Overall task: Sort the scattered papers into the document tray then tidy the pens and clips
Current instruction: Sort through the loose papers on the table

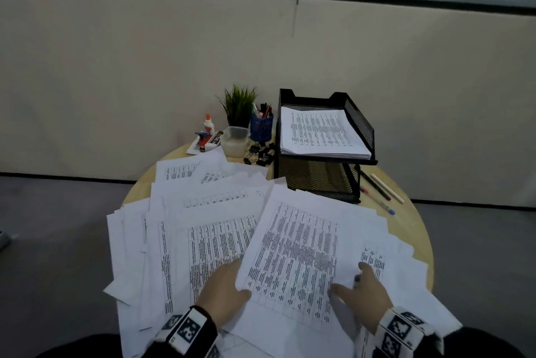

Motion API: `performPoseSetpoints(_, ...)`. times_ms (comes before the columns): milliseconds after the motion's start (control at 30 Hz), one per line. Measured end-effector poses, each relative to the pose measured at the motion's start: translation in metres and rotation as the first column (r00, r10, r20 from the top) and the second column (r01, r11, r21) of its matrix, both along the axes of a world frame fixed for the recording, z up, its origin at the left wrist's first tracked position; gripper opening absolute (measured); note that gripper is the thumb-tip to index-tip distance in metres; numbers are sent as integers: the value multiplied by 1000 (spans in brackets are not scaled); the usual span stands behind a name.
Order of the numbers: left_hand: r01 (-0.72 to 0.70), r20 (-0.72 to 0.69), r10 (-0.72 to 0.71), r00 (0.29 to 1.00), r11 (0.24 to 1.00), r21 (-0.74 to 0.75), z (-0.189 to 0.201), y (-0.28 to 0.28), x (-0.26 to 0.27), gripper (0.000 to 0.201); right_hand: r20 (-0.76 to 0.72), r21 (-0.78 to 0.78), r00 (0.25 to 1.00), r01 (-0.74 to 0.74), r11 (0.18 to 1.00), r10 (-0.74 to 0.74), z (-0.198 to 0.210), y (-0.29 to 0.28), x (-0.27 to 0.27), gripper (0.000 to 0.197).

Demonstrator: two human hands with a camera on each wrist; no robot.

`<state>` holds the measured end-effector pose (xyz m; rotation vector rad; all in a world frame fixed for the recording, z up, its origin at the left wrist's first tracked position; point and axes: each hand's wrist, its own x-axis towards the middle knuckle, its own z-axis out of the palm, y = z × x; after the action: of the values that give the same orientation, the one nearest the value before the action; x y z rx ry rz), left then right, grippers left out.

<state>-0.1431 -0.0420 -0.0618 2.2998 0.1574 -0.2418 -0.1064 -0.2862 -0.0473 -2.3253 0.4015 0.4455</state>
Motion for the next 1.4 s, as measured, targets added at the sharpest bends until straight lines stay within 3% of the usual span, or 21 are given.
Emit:
performPoseSetpoints(167, -31, 28, 32, 999, 999, -23, -5, 3, -1, 38, 12, 103, 993, 115, 988, -117, 8, -7, 2, 68)
performPoseSetpoints(333, -182, 51, 176, 983, 974, 132, -10, 22, 6, 38, 23, -7, 993, 120, 993, -119, 3, -32, 17, 3)
performPoseSetpoints(467, -308, -16, 337, 941, 878, 367, -10, 51, 12, 63, 36, -116, 979, 203, 972, -201, 0, -61, 24, 10)
performPoseSetpoints(533, -348, -82, 414, 906, 842, 412, -10, 63, 13, 75, 28, -152, 980, 197, 968, -196, -2, -70, 25, 3)
performPoseSetpoints(633, -401, -117, 480, 869, 823, 402, -11, 71, 14, 84, -8, -115, 986, 166, 979, -168, -8, -73, 27, 11)
performPoseSetpoints(800, -464, -108, 507, 855, 842, 275, -8, 72, 13, 89, -7, -51, 982, 186, 981, -186, -20, -65, 26, 32)
performPoseSetpoints(933, -541, 21, 545, 838, 826, 155, -7, 73, 11, 80, 14, -54, 984, 180, 982, -180, -21, -58, 27, 37)
performPoseSetpoints(1000, -558, 50, 555, 830, 826, 86, -9, 74, 12, 67, 13, -51, 987, 164, 985, -163, -20, -54, 25, 40)
performPoseSetpoints(1167, -538, 30, 543, 839, 837, -103, -13, 74, 8, 13, 37, 14, 993, 115, 993, -116, -25, -41, 23, 52)
performPoseSetpoints(1300, -539, 5, 608, 794, 708, -456, -5, 82, 11, 11, 61, 2, 994, 85, 996, -85, -31, -37, 24, 48)
performPoseSetpoints(1400, -545, 45, 684, 728, 618, -566, -2, 93, 11, 14, 83, 5, 992, 91, 996, -91, -30, -39, 24, 46)
